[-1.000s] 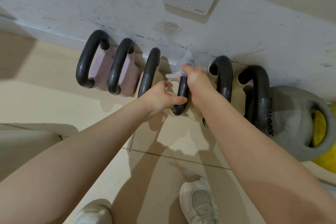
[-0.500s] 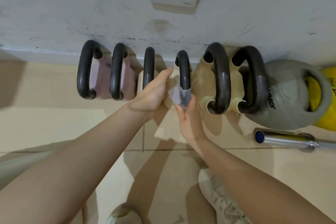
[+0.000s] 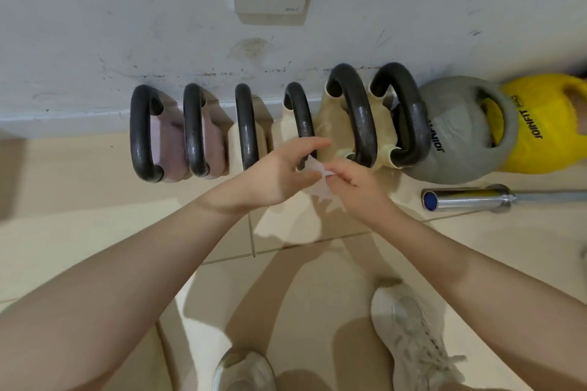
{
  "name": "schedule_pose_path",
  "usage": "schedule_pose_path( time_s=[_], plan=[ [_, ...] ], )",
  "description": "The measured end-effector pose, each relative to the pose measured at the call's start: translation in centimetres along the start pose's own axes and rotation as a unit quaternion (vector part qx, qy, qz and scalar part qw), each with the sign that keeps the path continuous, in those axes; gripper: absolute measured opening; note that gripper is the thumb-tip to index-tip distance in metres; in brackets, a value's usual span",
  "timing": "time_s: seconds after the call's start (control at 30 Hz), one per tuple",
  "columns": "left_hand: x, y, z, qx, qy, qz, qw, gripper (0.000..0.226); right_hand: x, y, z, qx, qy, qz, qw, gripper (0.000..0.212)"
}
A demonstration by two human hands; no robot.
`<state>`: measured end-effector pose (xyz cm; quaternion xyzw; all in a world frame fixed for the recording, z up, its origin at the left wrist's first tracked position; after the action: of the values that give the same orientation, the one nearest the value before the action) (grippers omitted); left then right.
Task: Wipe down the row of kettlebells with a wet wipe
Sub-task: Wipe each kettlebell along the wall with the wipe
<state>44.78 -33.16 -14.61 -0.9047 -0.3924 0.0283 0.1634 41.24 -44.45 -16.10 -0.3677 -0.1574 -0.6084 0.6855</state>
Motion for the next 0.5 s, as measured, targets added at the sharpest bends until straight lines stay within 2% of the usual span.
schedule_pose_path(
  time_s=[0.07,0.17,0.2,0.27,0.4,0.43,0.5],
  plan=[
    [-0.1,0.3,0.2,0.003,0.03,0.014,0.999,0.042,0.1,0.0,-0.4,-0.041,0.061,0.028,0.997,0.032],
    [-0.4,1.0,0.8,0.031,0.05,-0.017,0.998,0.013,0.4,0.0,-1.6,-0.092,0.202,0.06,0.973,0.015],
    [-0.5,1.3,0.7,0.038,0.042,-0.032,0.998,0.003,0.6,-0.1,-2.1,-0.103,0.244,0.069,0.962,0.016],
    [-0.9,2.0,0.6,0.044,0.006,-0.051,0.998,0.016,1.3,-0.2,-3.1,-0.105,0.28,0.076,0.951,0.024],
    [-2.4,3.5,0.3,0.069,-0.106,-0.038,0.991,0.024,3.7,-0.5,-4.6,-0.115,0.281,0.033,0.952,0.006],
    [-2.7,4.0,0.3,0.075,-0.132,-0.055,0.987,0.018,4.6,-0.6,-5.2,-0.125,0.294,0.012,0.948,0.007],
    [-2.4,5.1,0.3,0.078,-0.16,-0.146,0.973,0.007,7.1,-0.7,-6.6,-0.144,0.281,-0.073,0.946,0.005]
  ],
)
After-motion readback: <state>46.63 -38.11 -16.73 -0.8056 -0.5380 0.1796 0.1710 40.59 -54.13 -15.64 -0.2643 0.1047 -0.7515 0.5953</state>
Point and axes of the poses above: each hand's wrist, its own y-axis towards the middle knuckle, its own x-axis out of the back of the hand, z = x × y, the point moved 7 cm from there along y, towards the middle knuckle, and after that the axes turned 13 degrees about -y, right-handed, at the moved point
